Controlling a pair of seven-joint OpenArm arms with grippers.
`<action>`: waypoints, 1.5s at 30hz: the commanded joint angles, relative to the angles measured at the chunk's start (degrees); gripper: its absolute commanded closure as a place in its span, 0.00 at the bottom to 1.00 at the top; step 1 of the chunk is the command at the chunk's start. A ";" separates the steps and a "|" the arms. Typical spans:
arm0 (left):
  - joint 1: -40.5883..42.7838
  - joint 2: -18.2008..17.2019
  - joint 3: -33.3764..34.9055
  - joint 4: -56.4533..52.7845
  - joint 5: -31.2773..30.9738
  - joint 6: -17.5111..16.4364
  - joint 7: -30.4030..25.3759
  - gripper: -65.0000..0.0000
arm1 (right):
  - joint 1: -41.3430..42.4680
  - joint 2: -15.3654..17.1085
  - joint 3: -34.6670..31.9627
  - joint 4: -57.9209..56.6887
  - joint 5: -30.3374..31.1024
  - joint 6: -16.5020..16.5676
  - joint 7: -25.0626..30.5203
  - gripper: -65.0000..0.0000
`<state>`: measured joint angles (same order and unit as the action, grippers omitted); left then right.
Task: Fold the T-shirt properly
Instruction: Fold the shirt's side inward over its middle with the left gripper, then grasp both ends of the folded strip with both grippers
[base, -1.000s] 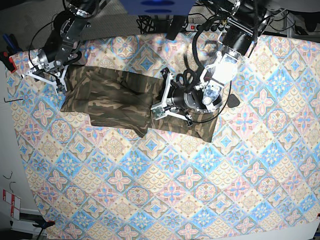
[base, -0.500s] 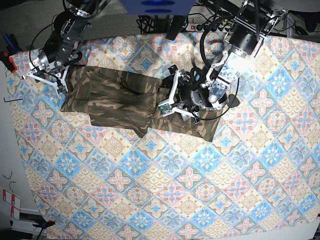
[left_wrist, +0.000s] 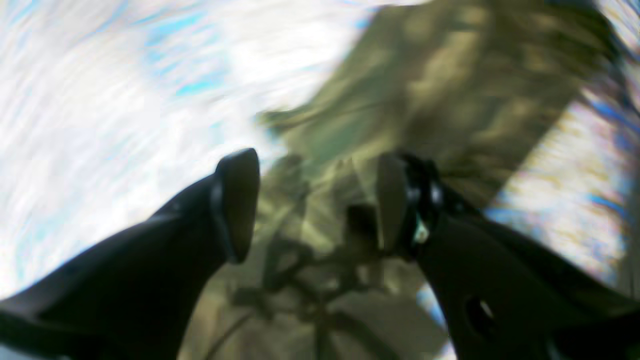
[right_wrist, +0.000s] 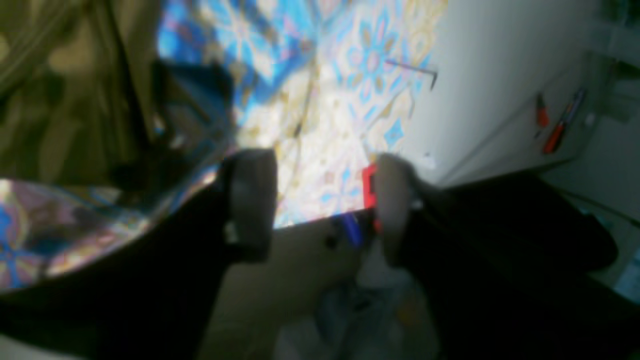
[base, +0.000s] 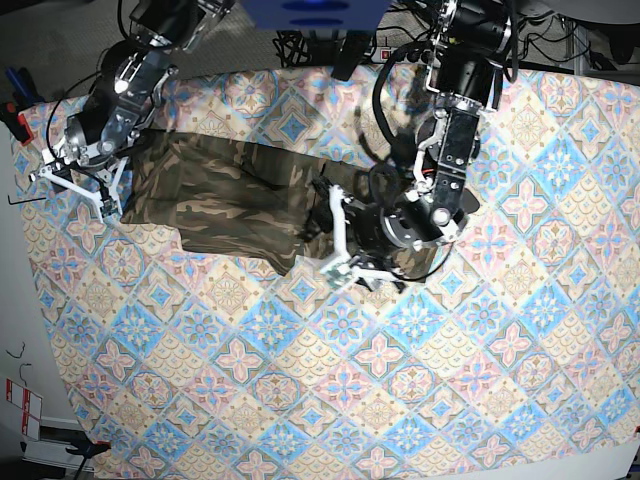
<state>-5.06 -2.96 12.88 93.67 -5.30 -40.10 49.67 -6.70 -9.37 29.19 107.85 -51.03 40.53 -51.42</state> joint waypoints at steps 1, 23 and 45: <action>-0.17 -0.16 -2.38 1.06 -0.72 0.10 -1.01 0.49 | 1.38 0.37 -0.31 1.20 -0.62 -0.53 -0.49 0.41; 4.84 -8.25 -12.75 1.06 -0.55 0.10 -1.01 0.49 | 12.55 4.22 14.81 -16.82 41.49 -0.53 -17.46 0.21; 4.49 -8.34 -12.93 1.06 -0.46 0.10 -0.83 0.49 | 10.79 6.16 10.06 -27.02 51.95 -0.53 -17.55 0.21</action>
<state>0.45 -10.98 0.16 93.65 -5.10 -40.29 49.95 3.64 -2.72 39.42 80.77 -0.84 39.18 -68.20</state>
